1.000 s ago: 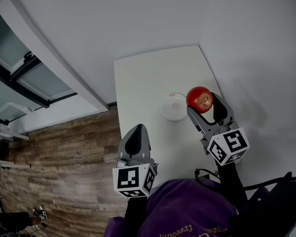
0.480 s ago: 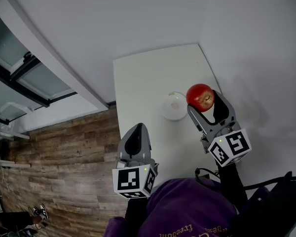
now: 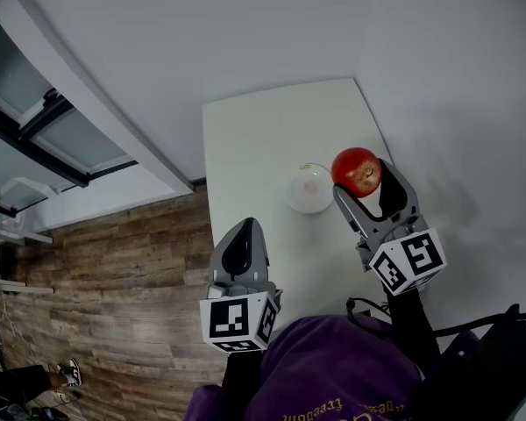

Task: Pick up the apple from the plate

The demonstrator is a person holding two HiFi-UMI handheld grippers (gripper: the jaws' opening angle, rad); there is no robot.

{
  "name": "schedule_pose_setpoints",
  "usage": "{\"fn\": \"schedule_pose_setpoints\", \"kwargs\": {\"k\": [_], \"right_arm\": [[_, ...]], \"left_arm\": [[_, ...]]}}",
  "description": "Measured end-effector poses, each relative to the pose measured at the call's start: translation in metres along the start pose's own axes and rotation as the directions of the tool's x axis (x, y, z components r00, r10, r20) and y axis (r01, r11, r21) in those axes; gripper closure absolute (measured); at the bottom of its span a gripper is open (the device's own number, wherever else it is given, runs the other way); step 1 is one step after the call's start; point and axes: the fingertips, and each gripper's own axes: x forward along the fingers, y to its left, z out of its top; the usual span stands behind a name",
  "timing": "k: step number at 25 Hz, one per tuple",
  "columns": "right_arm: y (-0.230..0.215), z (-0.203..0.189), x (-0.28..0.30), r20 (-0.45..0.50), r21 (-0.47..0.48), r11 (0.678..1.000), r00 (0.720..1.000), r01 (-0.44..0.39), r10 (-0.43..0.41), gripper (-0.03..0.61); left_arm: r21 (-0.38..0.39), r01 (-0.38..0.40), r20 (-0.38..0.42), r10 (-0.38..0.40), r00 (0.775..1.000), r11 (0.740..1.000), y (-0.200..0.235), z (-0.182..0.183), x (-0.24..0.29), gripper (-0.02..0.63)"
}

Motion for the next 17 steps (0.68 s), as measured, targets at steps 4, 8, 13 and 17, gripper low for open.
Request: {"fn": "schedule_pose_setpoints", "kwargs": {"k": [4,8,13,17], "right_arm": [[0.000,0.001,-0.001,0.003,0.004,1.000,1.000,-0.002,0.002,0.222],[0.001,-0.001,0.000,0.001,0.006,1.000,1.000,-0.010,0.010,0.222],[0.007,0.001,-0.001,0.002,0.003,1.000,1.000,-0.017,0.017,0.222],[0.010,0.001,-0.002,0.010,0.000,1.000,1.000,-0.023,0.023,0.222]], "left_arm": [[-0.001,-0.005,0.007,0.005,1.000,1.000,0.000,0.002,-0.002,0.607],[0.000,-0.009,0.009,0.009,1.000,1.000,0.000,0.001,-0.003,0.607],[0.000,-0.007,0.011,0.007,1.000,1.000,0.001,0.002,-0.007,0.607],[-0.001,-0.002,0.011,0.002,1.000,1.000,0.000,0.001,-0.010,0.607]]}}
